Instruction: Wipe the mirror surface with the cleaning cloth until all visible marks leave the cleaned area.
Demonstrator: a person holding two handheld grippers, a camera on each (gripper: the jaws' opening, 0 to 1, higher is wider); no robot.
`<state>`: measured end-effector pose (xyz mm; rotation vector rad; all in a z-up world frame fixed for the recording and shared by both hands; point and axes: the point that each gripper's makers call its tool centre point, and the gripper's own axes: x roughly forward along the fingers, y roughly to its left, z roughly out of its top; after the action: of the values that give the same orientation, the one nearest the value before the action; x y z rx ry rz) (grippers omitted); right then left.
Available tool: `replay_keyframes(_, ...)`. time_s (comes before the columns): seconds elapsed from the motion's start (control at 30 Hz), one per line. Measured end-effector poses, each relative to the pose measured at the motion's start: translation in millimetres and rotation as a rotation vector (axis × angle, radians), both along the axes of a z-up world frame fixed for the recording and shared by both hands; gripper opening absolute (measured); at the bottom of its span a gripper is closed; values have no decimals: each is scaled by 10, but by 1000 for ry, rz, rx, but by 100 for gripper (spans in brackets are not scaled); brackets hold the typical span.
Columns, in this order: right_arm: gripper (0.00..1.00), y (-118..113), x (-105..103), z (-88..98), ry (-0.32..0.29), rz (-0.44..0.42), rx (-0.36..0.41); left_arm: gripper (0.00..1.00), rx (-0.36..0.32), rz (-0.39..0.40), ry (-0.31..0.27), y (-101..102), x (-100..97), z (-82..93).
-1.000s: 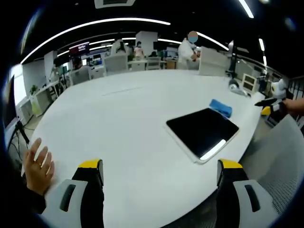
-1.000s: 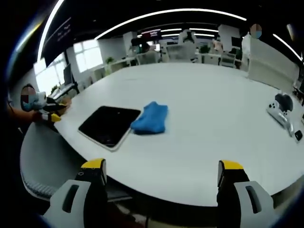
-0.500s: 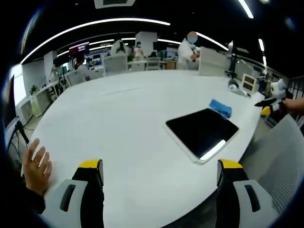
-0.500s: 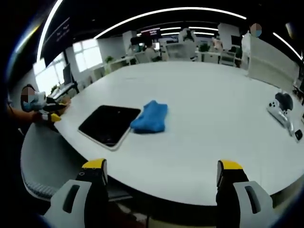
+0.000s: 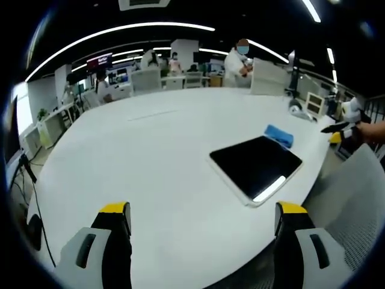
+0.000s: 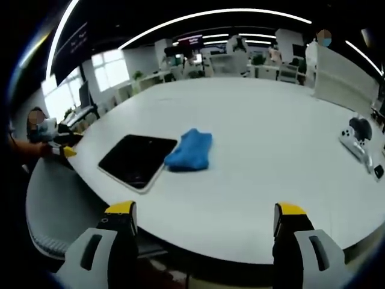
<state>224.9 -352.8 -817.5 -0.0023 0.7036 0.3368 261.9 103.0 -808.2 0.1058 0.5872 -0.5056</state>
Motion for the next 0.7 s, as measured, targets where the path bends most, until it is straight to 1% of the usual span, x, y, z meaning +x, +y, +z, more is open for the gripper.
replay_keyframes(0.07,92,12,-21,-12,3,4,-2,100,-10,10,-6,10,8,15)
replay_keyframes(0.13,92,4,-6,-38,12,1,-8,100,-10,17,3,23,9,6)
replay_keyframes(0.2,92,24,24,-5,0,-10,10,100,13,-8,-7,-10,-5,9)
replay_keyframes(0.27,92,52,20,6,-5,-17,22,100,-1,-5,-12,-2,3,24)
replay_keyframes(0.33,92,62,-35,-76,17,-15,3,100,-16,27,-16,52,29,38)
replay_keyframes(0.37,92,82,-60,-120,40,-14,0,100,-17,34,-4,61,34,20)
replay_keyframes(0.4,92,89,-41,-114,41,-18,6,100,-11,26,3,44,23,2)
replay_keyframes(0.43,92,104,-13,-75,27,-20,15,100,12,-5,8,8,-3,-20)
replay_keyframes(0.47,91,134,5,-37,8,-12,25,100,24,-25,-6,-16,-4,-10)
replay_keyframes(0.5,89,152,-5,-39,9,-4,26,100,27,-25,-13,-14,-8,-2)
replay_keyframes(0.53,88,176,-38,-103,35,11,21,100,23,-14,-11,6,-3,-5)
replay_keyframes(0.57,89,178,-48,-143,48,15,14,100,13,13,1,47,15,-16)
replay_keyframes(0.6,91,195,-39,-149,51,15,11,100,11,19,8,57,19,-24)
replay_keyframes(0.63,91,210,-36,-124,48,15,13,100,20,9,7,44,8,-33)
replay_keyframes(0.7,91,238,-9,-53,20,16,27,100,33,-5,7,37,1,-42)
